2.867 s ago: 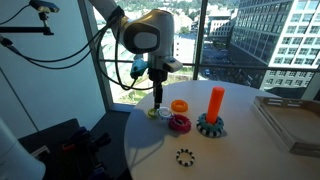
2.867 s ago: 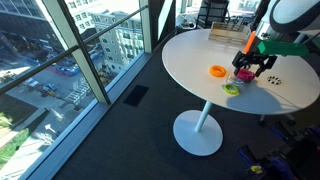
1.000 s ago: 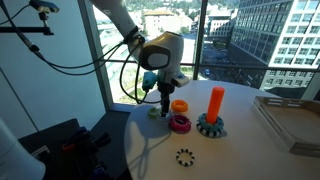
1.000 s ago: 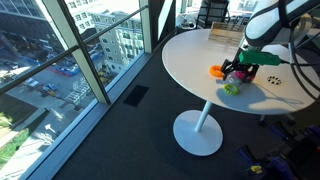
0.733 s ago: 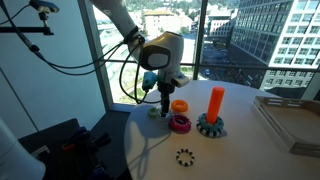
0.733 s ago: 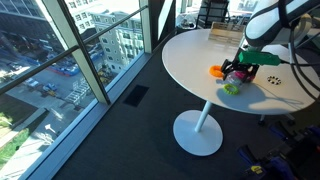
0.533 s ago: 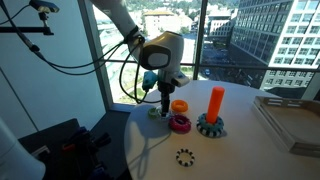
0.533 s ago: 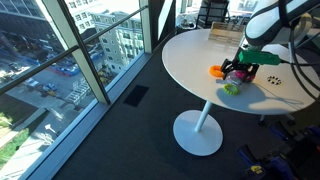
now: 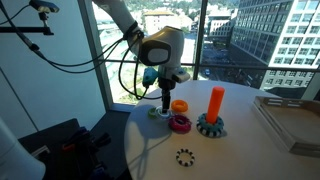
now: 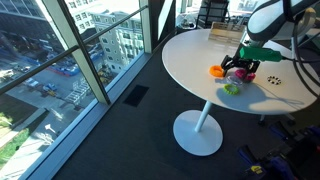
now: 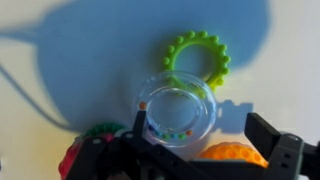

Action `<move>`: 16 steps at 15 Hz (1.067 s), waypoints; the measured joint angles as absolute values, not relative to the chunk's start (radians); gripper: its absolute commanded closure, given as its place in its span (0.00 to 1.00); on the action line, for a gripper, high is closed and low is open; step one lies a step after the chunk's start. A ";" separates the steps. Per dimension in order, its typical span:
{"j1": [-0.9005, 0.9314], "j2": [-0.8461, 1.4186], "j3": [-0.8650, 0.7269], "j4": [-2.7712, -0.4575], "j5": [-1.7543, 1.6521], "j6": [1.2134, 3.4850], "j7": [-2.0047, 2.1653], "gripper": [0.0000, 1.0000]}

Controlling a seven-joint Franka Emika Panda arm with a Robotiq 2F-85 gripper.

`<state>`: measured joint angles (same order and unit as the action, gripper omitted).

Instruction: Put the clear ring onto the ring toss

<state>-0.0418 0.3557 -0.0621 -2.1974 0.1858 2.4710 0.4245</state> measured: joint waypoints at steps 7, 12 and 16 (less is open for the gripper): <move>-0.040 0.335 -0.062 -2.212 0.186 2.427 0.431 0.00; -0.038 0.319 -0.062 -2.247 0.186 2.426 0.444 0.00; -0.037 0.310 -0.061 -2.273 0.203 2.431 0.445 0.00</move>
